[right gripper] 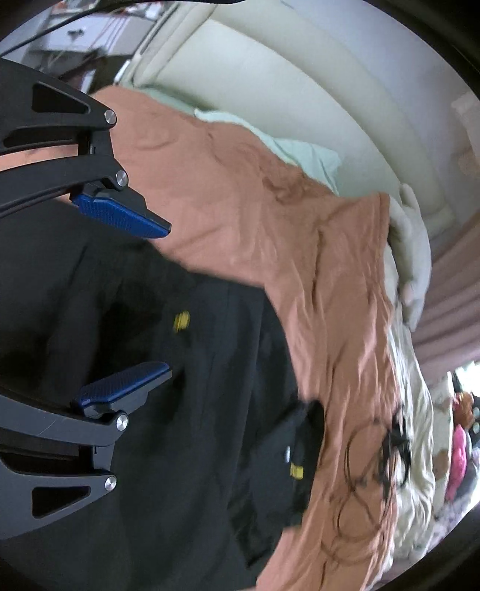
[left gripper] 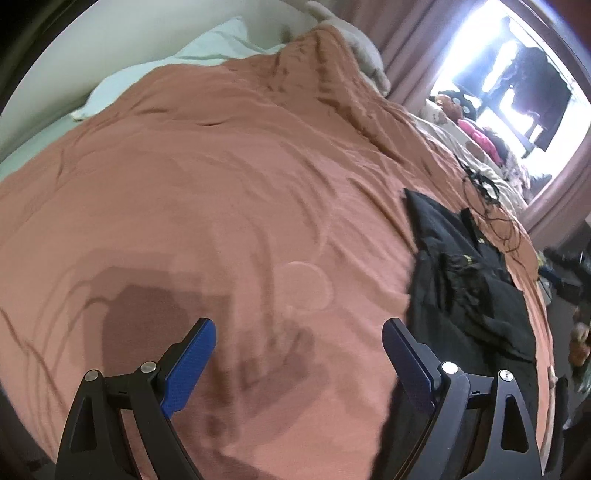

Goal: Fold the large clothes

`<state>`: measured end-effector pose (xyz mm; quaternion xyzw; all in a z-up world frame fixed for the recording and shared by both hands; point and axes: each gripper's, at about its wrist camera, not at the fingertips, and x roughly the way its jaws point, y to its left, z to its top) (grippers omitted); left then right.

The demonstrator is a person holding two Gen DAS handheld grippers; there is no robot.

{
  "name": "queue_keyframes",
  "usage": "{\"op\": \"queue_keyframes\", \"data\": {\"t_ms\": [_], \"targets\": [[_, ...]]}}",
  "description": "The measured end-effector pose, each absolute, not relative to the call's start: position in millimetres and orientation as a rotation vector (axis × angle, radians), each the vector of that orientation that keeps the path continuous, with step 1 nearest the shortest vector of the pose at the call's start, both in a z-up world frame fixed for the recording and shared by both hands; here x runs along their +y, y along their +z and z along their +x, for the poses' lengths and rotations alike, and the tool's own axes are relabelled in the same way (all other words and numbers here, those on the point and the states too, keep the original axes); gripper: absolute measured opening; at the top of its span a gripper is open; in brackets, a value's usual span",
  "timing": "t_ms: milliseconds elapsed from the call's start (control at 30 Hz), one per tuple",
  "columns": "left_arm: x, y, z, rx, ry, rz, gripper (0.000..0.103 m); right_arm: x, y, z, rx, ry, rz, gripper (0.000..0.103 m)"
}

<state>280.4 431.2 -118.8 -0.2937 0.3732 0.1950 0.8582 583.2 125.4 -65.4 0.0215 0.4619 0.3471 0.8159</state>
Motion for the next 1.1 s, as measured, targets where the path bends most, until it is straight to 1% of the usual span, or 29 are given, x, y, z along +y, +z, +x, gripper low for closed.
{"op": "queue_keyframes", "data": {"t_ms": [267,567,767,1000,1033,1100], "targets": [[387.5,-98.9,347.3,0.793,0.314,-0.556,0.092,6.4,-90.9,599.9,0.990,0.577,0.033,0.070],[342.7,-104.0,422.3,0.859,0.228,-0.506,0.092,-87.3,-124.7,627.4,1.015,0.416,0.074,0.070],[319.1,-121.4,465.1,0.919,0.198,-0.480,0.092,-115.1,-156.0,654.4,1.053,0.347,0.081,0.070],[306.0,-150.9,501.2,1.002,0.216,-0.443,0.092,-120.7,-179.9,699.2,1.089,0.306,0.052,0.070],[304.5,-156.3,507.3,1.021,0.217,-0.438,0.088,-118.0,-184.8,708.8,1.103,0.302,0.040,0.070],[301.7,-163.4,516.2,1.051,0.229,-0.420,0.084,-116.7,-190.8,719.3,1.114,0.299,0.037,0.070]]}}
